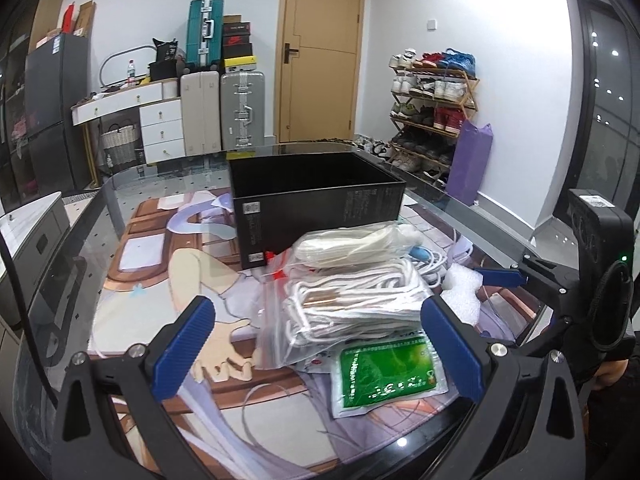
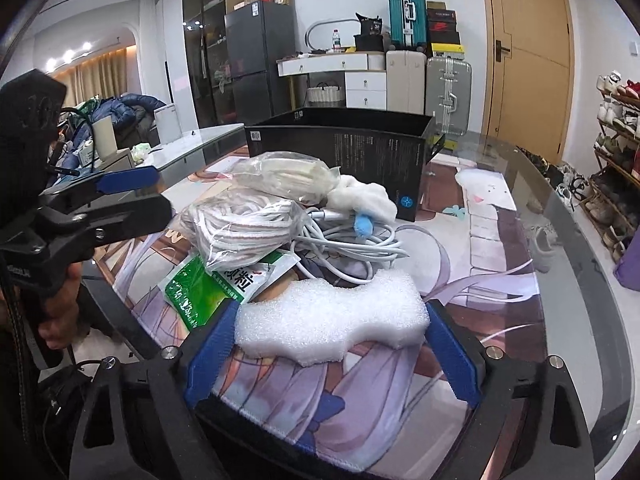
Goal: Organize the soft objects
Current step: 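Grasp the green medicine packet with the left tool while the right tool grasps the white foam block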
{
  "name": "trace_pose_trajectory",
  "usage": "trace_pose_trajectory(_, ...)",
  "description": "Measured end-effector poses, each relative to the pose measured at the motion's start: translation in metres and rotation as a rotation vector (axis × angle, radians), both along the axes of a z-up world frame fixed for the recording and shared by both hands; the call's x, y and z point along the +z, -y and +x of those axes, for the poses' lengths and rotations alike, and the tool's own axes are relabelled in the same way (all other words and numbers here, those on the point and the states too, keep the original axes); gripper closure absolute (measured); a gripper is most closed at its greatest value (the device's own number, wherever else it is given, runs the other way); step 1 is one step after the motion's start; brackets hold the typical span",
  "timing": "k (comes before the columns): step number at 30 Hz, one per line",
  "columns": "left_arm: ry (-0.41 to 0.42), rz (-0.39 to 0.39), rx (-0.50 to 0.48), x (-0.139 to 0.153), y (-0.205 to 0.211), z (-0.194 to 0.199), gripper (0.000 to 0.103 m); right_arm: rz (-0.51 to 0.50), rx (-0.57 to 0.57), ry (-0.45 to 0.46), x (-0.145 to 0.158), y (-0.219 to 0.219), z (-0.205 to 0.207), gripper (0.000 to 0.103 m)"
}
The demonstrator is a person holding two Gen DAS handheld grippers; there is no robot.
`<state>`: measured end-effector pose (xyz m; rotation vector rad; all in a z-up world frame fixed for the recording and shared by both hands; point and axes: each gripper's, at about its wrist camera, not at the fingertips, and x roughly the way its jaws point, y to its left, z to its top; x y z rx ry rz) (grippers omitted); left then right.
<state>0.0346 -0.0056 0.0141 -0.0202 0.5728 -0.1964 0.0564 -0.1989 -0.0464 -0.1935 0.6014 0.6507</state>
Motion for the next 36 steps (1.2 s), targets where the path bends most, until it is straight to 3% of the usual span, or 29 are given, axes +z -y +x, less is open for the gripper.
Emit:
trace_pose_trajectory(11, -0.099, 0.008, -0.062, -0.010, 0.025, 0.028, 0.000, 0.051, -0.029, 0.003, 0.006, 0.018, -0.003, 0.011)
trace_pose_trajectory(22, -0.150, 0.036, -0.047, -0.021, 0.033, 0.047, 0.003, 0.060, -0.032, -0.015, 0.002, 0.022, -0.003, 0.011)
trace_pose_trajectory(28, -0.119, 0.057, -0.069, -0.020, 0.034, 0.038, 0.028, 0.066, -0.038, -0.016, 0.002, 0.023, -0.003, 0.011)
trace_pose_trajectory(30, -0.099, 0.057, -0.071, -0.015, 0.033, 0.033, 0.057, 0.066, -0.040, -0.012, 0.003, 0.022, -0.003, 0.011)
trace_pose_trajectory(32, -0.099, 0.044, -0.076, -0.013, 0.029, 0.032, 0.061, 0.070, -0.037, -0.007, 0.004, 0.022, -0.005, 0.011)
trace_pose_trajectory(36, -0.088, 0.042, -0.072, -0.012, 0.024, 0.028, 0.058, 0.064, -0.032, 0.000, 0.006, 0.020, -0.008, 0.011)
